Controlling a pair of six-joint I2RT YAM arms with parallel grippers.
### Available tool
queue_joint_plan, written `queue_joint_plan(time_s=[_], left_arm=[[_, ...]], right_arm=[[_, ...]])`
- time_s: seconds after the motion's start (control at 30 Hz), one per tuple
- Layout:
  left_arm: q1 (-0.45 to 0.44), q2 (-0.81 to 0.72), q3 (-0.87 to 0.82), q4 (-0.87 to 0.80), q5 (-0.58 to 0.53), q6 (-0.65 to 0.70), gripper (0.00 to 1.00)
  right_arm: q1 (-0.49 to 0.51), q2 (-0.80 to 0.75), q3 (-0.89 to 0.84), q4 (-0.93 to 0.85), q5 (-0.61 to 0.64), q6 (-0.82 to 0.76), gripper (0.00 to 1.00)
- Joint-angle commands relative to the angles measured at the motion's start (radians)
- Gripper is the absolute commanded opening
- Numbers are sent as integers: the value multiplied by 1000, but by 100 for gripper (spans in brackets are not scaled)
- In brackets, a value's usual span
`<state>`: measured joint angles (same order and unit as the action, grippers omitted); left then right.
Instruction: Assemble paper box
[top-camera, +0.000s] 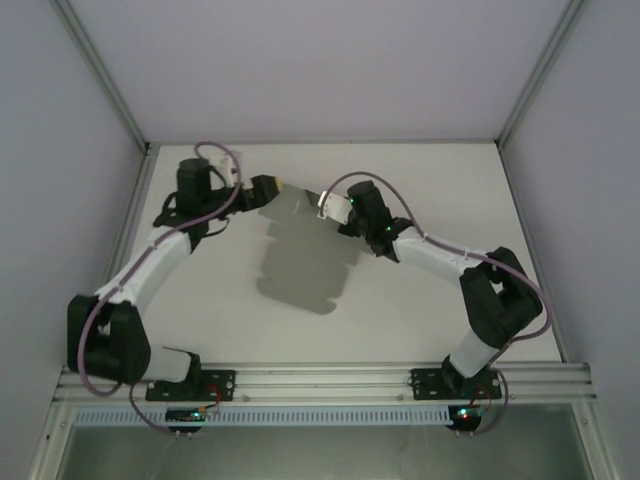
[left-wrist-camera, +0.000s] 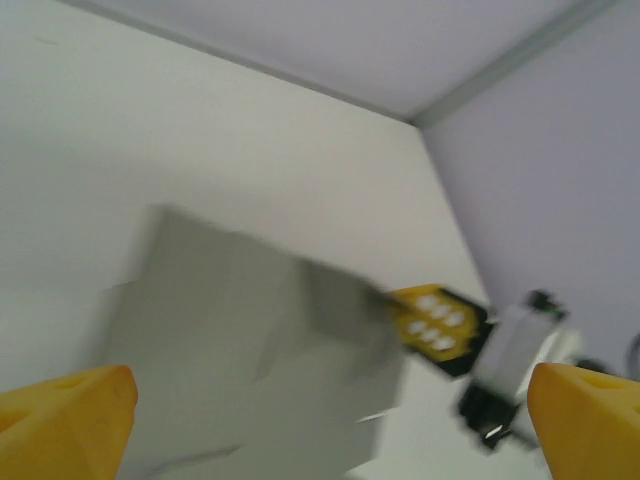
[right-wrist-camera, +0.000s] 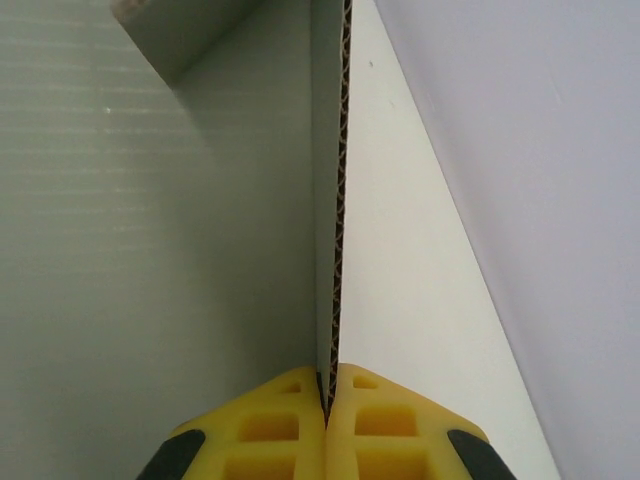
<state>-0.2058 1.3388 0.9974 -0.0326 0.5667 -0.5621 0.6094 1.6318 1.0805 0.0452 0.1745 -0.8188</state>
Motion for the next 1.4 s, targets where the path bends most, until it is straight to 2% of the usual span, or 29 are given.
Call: queue_joint_plan(time_s=[0.0,0.07,0.2,0.33,0.47,0.6,0.7,0.8,0.9,1.1,1.23,1.37], left_arm=[[77,-39,-114,-146,-90,109,100],[113,-61,-167,-128,-90,124,100],[121,-48,-244,-26,-53,177,100],[121,42,-263,92,24,175,100],[87,110,-269,181,123,201,93],[62,109,-293,176,62,245,93],[56,128,-300,201,98,244,93],[48,137,-318,224,91,217,89],[55,91,-385,302,55,193,90],[91,64,-379,306,-51,128,90],[96,111,-368,388,44,116,90],[73,134,-370,487,170,110,90]], right_arm=[[-21,-15,138,-327,-35,-87,0],[-38,-22,179,-404,-99,-87,0],[-46,-43,186,-381,-170,-83,0],[-48,-33,205,-368,-172,-43,0],[-51,-36,182,-285,-141,30,0],[-61,-51,164,-250,-152,97,0],[-61,-58,146,-232,-156,109,0],[-65,-58,143,-230,-157,137,0],[-70,-59,133,-240,-157,136,0],[-71,-67,118,-249,-180,138,0],[-71,-72,118,-221,-198,142,0],[-69,-64,118,-171,-159,163,0]])
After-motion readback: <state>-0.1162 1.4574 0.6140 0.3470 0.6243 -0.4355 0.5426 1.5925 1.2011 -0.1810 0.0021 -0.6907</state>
